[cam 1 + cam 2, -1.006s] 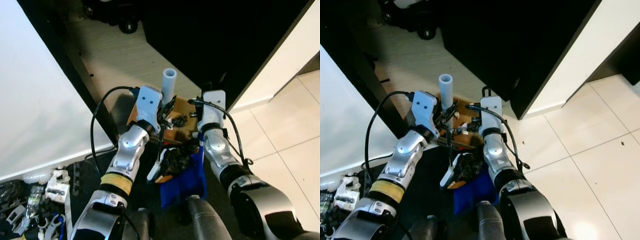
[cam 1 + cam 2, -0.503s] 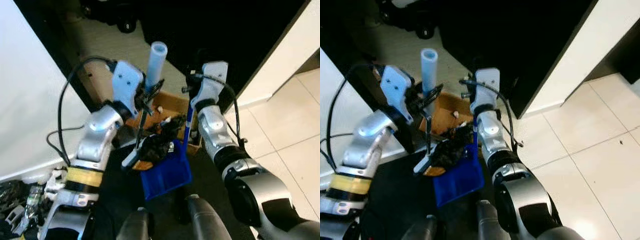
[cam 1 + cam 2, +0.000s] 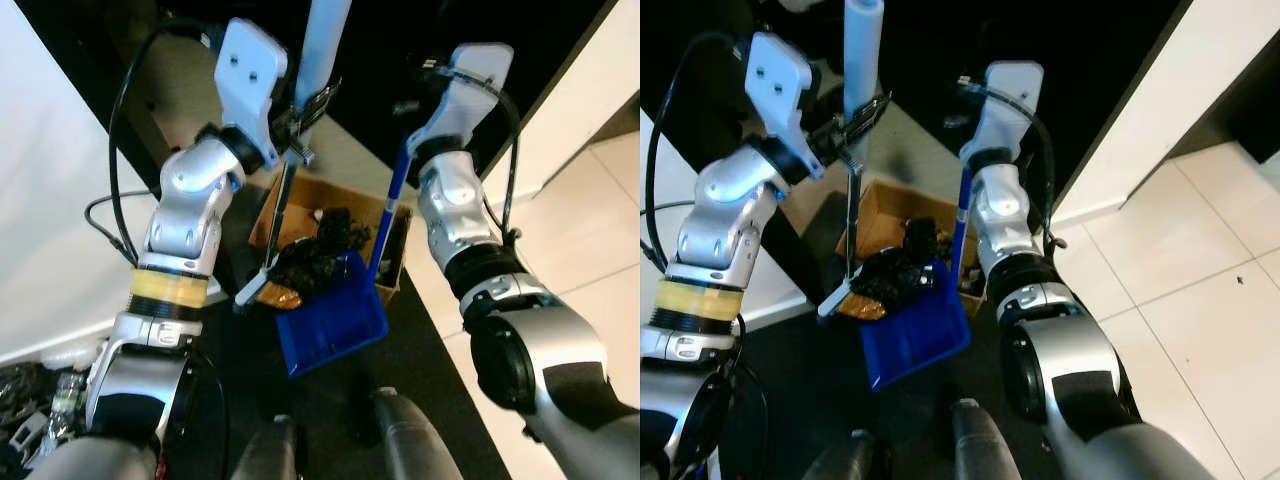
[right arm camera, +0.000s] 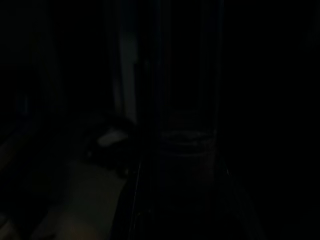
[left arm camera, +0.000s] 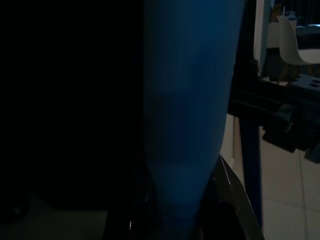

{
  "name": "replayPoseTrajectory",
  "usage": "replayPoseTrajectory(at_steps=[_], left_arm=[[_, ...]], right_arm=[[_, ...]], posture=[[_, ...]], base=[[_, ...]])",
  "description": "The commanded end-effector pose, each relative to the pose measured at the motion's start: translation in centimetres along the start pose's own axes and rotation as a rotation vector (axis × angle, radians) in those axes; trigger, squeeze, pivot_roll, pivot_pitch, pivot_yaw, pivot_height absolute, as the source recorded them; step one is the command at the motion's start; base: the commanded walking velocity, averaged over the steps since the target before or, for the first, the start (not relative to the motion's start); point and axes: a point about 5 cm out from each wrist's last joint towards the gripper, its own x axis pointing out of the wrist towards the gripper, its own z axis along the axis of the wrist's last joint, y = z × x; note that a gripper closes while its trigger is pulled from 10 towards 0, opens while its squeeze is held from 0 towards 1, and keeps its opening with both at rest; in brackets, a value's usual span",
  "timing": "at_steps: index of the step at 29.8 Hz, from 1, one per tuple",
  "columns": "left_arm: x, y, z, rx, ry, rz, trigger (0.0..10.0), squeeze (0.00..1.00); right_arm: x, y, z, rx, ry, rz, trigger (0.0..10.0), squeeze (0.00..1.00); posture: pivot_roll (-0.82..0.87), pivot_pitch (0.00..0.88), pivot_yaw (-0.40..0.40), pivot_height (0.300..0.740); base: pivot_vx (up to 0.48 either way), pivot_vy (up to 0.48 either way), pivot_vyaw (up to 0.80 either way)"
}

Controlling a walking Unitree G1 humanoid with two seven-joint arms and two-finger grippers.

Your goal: Sweep floor

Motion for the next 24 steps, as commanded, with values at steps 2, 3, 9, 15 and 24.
replayPoseTrajectory(at_steps=[2,3,9,15,24], left_arm=[[0.3,0.4,1.3,0.032,-0.064,-0.008,10.0,0.00],[0.6,0.7,1.6,0.037,-0.072,-0.005,10.0,0.00],[1.6,1.5,3.1,0.050,-0.117,0.002,10.0,0.00],[2.1,2.3,3.7,0.061,-0.148,0.049,10.0,0.00],[3.1,4.3,5.0,0.076,-0.247,0.297,10.0,0.00]], right_arm=[[0.9,-0.5,1.5,0.029,-0.055,-0.035,10.0,0.00],[1.2,-0.9,1.8,0.024,-0.062,-0.044,10.0,0.00],[2.2,-2.4,3.4,0.013,-0.093,-0.072,10.0,0.00],[2.6,-2.9,4.0,0.011,-0.108,-0.080,10.0,0.00],[3.5,-3.8,5.6,-0.021,-0.148,-0.090,10.0,0.00]], posture=[[-0.02,0.155,-0.031,0.740],[-0.02,0.155,-0.031,0.740],[-0.03,0.153,-0.031,0.740],[-0.02,0.154,-0.035,0.740],[-0.03,0.155,-0.038,0.740]], base=[[0.000,0.000,0.00],[0.000,0.000,0.00],[0.000,0.000,0.00],[0.000,0.000,0.00],[0.000,0.000,0.00]])
